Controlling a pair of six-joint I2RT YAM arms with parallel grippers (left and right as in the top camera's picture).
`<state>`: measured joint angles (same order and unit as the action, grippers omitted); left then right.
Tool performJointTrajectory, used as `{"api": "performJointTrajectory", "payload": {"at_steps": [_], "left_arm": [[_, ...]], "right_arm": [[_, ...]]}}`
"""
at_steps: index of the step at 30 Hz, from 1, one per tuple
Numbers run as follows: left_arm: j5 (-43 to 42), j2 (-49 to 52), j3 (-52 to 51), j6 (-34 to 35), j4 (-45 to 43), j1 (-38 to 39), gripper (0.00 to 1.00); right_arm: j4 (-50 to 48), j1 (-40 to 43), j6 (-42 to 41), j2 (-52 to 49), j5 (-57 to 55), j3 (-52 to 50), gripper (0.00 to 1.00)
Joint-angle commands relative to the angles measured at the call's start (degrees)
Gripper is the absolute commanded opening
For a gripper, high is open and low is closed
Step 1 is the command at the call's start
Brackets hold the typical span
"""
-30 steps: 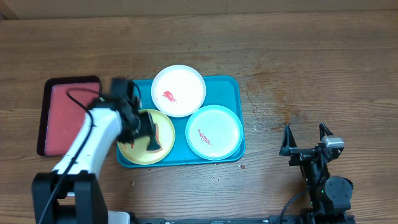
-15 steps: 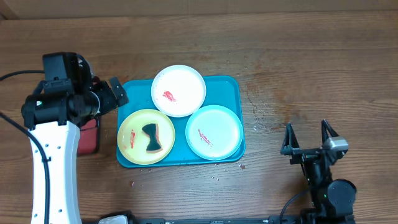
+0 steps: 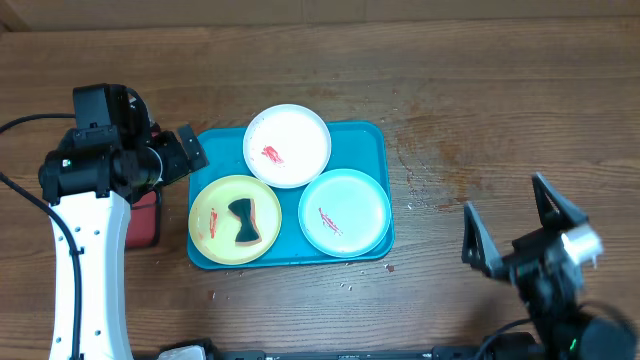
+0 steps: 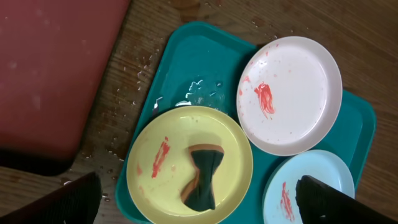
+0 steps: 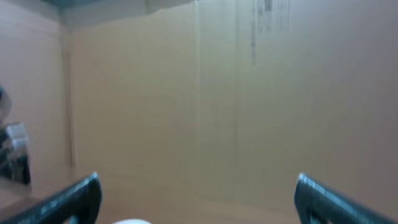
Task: Clean dirty plates on tray and stack at the side
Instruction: 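Reach the right gripper to the yellow plate rim and grasp it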
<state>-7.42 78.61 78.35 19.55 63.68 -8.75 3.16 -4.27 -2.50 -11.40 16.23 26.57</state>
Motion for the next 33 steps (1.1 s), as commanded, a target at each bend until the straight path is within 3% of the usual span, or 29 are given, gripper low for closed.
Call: {"api": "performJointTrajectory", "payload": {"at_steps": [1,4,7,11,13,16,19,23,33], "left_arm": [[0.3,0.5,-0.3,0.2,-0.8,-0.1,1.00],[0.3,0.5,-0.3,0.2,-0.9,-0.1,1.00],[0.3,0.5,-0.3,0.2,-0.3,-0.1,1.00],[0.3,0.5,-0.3,0.2,0.6,-0.1,1.00],[0.3,0.5,-0.3,0.2,1.0,-0.1,1.00],[0.3,0.5,-0.3,0.2,1.3,-0.1,0.99],[0.3,0.5,-0.3,0.2,1.0,-0.1,1.00],[0.3,0.5,-0.3,0.2,0.7,-0.1,1.00],[0.3,0.5,-0.3,1.5,0.9,-0.1,1.00]], "right_arm": [[17.3,-0.1,7.1,-16.7,-0.5,16.6,1.00],[33.8,-0.2,7.0,-33.9,6.7,30.6,1.00],[39.5,-0.2,3.5,-47.4,23.2,39.1,1.00],[33.6,-0.8,3.0,-62.1,44.4,44.8,1.00],[31.3,-2.7,2.2,-67.5,47.7,46.8,1.00],[32.2,-7.5,-1.5,-73.0,40.5,50.3,1.00],[35.6,-14.6,-9.3,-76.7,19.9,53.5,1.00],[38.3,-23.9,-14.5,-79.4,1.0,54.9,1.00],[28.2,-37.4,-18.5,-89.8,-9.3,54.9,1.00]]}}
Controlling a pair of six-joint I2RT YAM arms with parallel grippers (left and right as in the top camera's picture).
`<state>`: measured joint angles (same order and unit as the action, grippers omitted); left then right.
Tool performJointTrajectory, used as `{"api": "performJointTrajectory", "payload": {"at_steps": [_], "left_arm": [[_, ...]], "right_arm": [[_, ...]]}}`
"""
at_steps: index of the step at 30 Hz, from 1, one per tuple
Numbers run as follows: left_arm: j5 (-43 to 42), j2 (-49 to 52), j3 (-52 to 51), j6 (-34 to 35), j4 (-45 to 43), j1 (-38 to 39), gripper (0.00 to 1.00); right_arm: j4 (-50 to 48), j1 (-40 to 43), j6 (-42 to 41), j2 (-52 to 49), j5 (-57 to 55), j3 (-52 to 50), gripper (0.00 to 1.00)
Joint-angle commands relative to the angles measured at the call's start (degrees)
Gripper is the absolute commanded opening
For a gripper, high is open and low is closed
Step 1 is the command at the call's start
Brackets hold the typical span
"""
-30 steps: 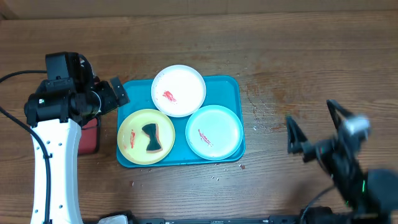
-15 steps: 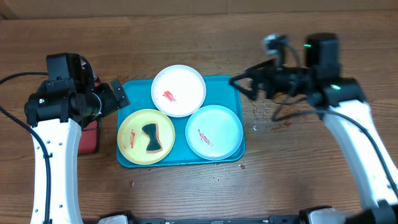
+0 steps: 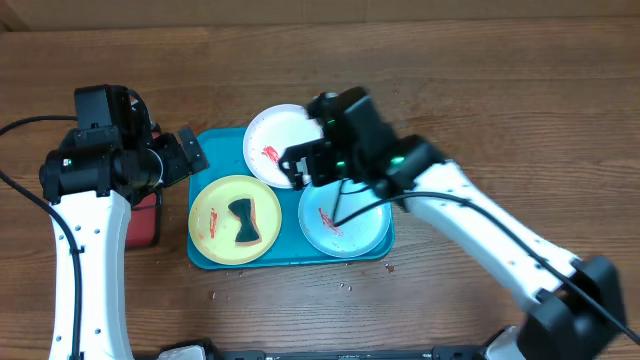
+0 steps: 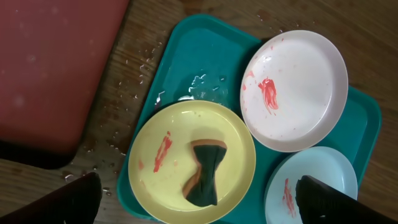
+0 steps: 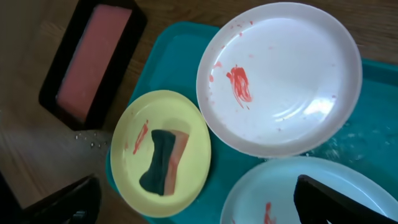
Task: Clean dirty plates on tray and stack at the side
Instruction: 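Reach the right gripper to the yellow plate rim and grasp it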
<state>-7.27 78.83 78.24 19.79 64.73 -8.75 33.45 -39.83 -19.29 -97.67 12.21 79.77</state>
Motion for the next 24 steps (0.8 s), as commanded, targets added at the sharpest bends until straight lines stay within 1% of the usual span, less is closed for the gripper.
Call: {"api": "performJointTrajectory", "payload": {"at_steps": [1,2,3,4,6,8,10,13,15,20,24], "left_arm": [[0.1,0.2,-0.2,1.2,-0.1,-0.1,1.00],[0.1,0.2,-0.2,1.2,0.0,-0.1,1.00],[0.1,0.2,-0.2,1.2,0.1,-0.1,1.00],[0.1,0.2,-0.2,1.2,0.2,-0.1,1.00],[0.1,0.2,-0.2,1.2,0.2,-0.1,1.00],[0.2,0.2,-0.2,1.2,0.2,-0.1,1.00],[0.2,0.2,-0.2,1.2,0.2,-0.1,1.00],[0.1,0.2,-0.2,1.2,0.2,-0.1,1.00],[0.1,0.2,-0.2,1.2,0.2,-0.1,1.00],[0.1,0.2,-0.2,1.2,0.2,-0.1,1.00],[0.2,0.2,-0.2,1.2,0.5,-0.1,1.00]], "right_arm": [[-3.4,-2.4,-1.7,-4.9,-5.3,1.7,1.00],[-4.8,-3.0,-1.7,-6.5,-5.1,1.7,0.96],[-5.8,-3.4,-1.7,-7.9,-5.2,1.7,0.88],[-7.1,-4.0,-1.8,-9.5,-5.1,1.7,0.72],[-8.3,-4.6,-1.8,-11.7,-4.9,1.7,0.58],[-8.7,-5.3,-1.9,-13.7,-4.9,1.7,0.54],[-8.5,-5.6,-2.8,-14.7,-5.2,1.7,0.53],[-8.0,-5.6,-6.3,-16.0,-5.2,1.7,0.43],[-8.1,-5.6,-6.8,-17.3,-5.1,1.7,0.40],[-7.5,-5.6,-9.3,-19.9,-3.7,1.7,0.38],[-7.4,-6.1,-9.3,-21.4,-0.5,1.7,0.37]]}}
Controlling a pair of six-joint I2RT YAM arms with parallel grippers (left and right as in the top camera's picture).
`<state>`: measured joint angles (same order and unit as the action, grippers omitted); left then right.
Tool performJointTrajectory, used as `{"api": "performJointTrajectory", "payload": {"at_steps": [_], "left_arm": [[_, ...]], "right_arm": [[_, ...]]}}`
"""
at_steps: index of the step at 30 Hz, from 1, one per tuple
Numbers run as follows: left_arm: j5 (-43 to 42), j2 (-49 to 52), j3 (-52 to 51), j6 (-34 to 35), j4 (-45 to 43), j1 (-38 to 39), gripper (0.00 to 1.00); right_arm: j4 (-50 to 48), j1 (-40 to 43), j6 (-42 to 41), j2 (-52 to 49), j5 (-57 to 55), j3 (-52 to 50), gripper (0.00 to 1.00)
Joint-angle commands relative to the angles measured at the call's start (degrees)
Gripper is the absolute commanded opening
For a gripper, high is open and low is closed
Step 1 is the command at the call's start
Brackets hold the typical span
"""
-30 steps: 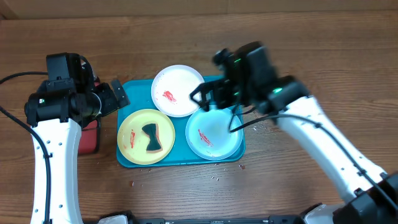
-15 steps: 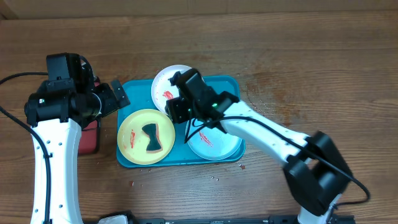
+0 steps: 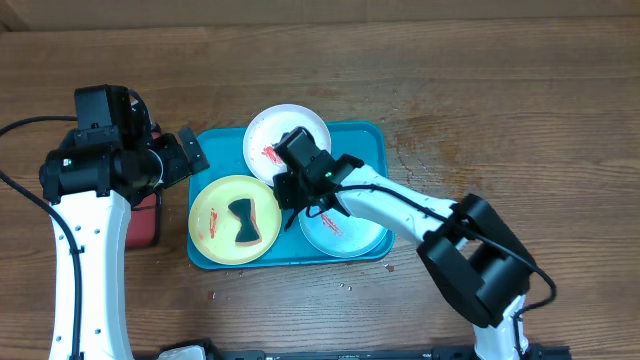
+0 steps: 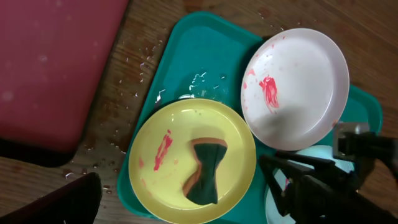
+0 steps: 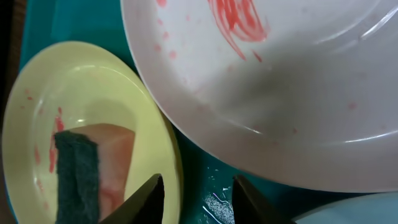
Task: Clean dirty plates on tray and stack at the side
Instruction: 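Reach the right gripper to the yellow plate rim and grasp it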
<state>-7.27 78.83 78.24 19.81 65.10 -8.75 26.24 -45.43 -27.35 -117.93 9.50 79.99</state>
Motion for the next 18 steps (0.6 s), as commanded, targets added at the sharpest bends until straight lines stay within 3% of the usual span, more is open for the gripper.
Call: {"api": "performJointTrajectory", "payload": {"at_steps": [1,14,16,18], "left_arm": [[0.2,0.2,-0.2,1.2,0.2,-0.1,1.00],[-0.3,0.2,-0.2,1.2,0.4,-0.1,1.00],[-0.3,0.2,-0.2,1.2,0.7,0.3,0.93],[-0.5,0.3,-0.3,1.2,0.7,0.9,0.97]], "right_arm": [[-0.1,-0.7,-1.2,-1.2,2.1,1.5,0.38],[0.2,-3.1,-1.2,-2.0,-2.4,1.4,0.36],[-0.3,-3.1,-1.1,-2.2,-3.1,1.4,0.36],[-0.9,-3.1,-0.9,-2.7,-3.3,1.4,0.35]]}}
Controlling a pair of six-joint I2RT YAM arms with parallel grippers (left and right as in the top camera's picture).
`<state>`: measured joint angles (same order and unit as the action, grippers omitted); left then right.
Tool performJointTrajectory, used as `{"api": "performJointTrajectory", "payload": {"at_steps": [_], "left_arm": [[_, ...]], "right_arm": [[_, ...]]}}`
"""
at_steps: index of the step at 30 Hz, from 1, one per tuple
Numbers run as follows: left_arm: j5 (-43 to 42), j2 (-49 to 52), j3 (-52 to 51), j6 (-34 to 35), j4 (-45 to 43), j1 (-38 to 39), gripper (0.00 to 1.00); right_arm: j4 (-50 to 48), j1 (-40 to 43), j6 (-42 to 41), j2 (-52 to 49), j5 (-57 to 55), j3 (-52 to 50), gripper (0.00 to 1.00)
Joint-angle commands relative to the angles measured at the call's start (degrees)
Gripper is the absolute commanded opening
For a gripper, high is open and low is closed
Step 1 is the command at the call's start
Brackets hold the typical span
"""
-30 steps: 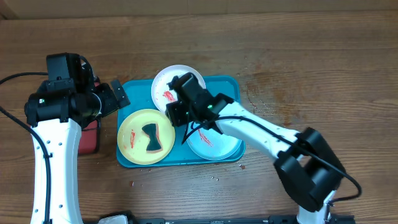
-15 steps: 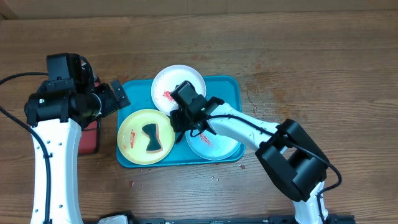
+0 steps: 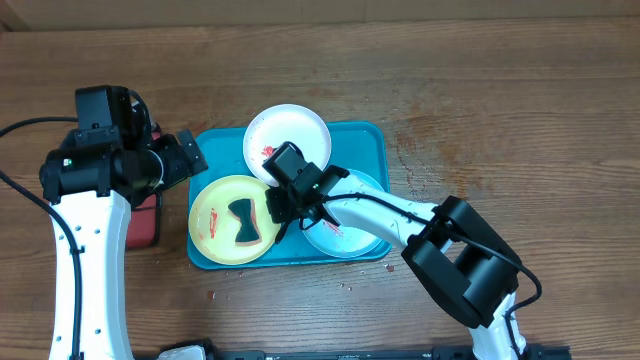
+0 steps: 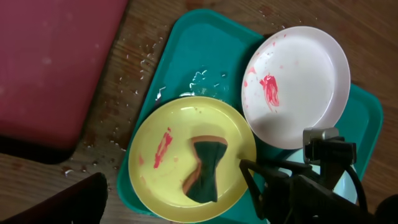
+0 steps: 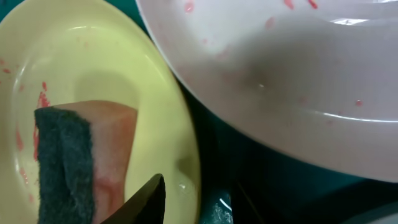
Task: Clean dirty plates on tray and stack at the side
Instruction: 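Reach the right gripper to the yellow plate rim and grasp it, then scrub the yellow plate with the sponge in the left gripper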
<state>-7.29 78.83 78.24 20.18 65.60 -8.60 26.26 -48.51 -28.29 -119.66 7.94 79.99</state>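
Observation:
Three dirty plates lie on the teal tray (image 3: 372,140). The white plate (image 3: 295,132) with a red smear sits at the back. The light blue plate (image 3: 348,240) lies front right, partly under my right arm. A yellow plate (image 3: 215,222) at front left carries a dark green and orange sponge (image 3: 242,220). My right gripper (image 3: 280,212) is low at the yellow plate's right rim. In the right wrist view its fingers (image 5: 149,199) stand narrowly apart on either side of that rim (image 5: 189,155). My left gripper (image 3: 188,152) hangs open above the tray's left edge.
A red block in a black holder (image 3: 145,220) stands left of the tray, under my left arm. Water drops (image 4: 118,106) are scattered on the wooden table (image 3: 500,100) by the tray's left edge. The right arm crosses the tray from front right.
My right gripper has shifted a little to the left and down, from the gap between the white and yellow plates onto the yellow plate's right rim. The left arm has not moved.
My right gripper was wide open off at the front right of the table, far from the tray. Then it hung over the white plate. Then it was low between the plates with its jaws narrowed, and now it straddles the yellow plate's rim. No plate has moved.

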Motion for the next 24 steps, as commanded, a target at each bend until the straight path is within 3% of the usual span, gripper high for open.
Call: {"api": "performJointTrajectory", "payload": {"at_steps": [1,3,7,9,10,18,24], "left_arm": [[-0.7,0.4,-0.3,0.7,0.2,1.2,0.97],[-1.8,0.9,-0.4,0.4,0.2,2.0,0.90],[-2.4,3.3,-1.9,0.4,0.2,5.6,0.63],[-2.4,4.8,-3.2,0.6,-0.1,7.1,0.46],[-2.4,5.7,-4.0,0.7,-0.3,7.8,0.43],[-12.0,15.4,-8.0,-2.9,-3.4,9.9,0.37],[-12.7,21.8,-8.1,-5.5,-3.7,9.9,0.38]], "right_arm": [[-1.1,-0.1,0.0,-1.3,-1.9,1.4,0.34],[-1.2,-0.1,0.0,-1.9,-1.9,1.4,0.31],[-1.4,0.0,0.0,-2.1,-1.9,1.5,0.20],[-1.4,0.0,0.0,-2.1,-1.9,1.5,0.19],[-1.4,0.0,0.0,-2.1,-1.9,1.5,0.19],[-1.4,0.9,0.0,-2.1,-1.9,1.5,0.19],[-1.3,1.6,0.0,-2.1,-1.7,1.5,0.19]]}}
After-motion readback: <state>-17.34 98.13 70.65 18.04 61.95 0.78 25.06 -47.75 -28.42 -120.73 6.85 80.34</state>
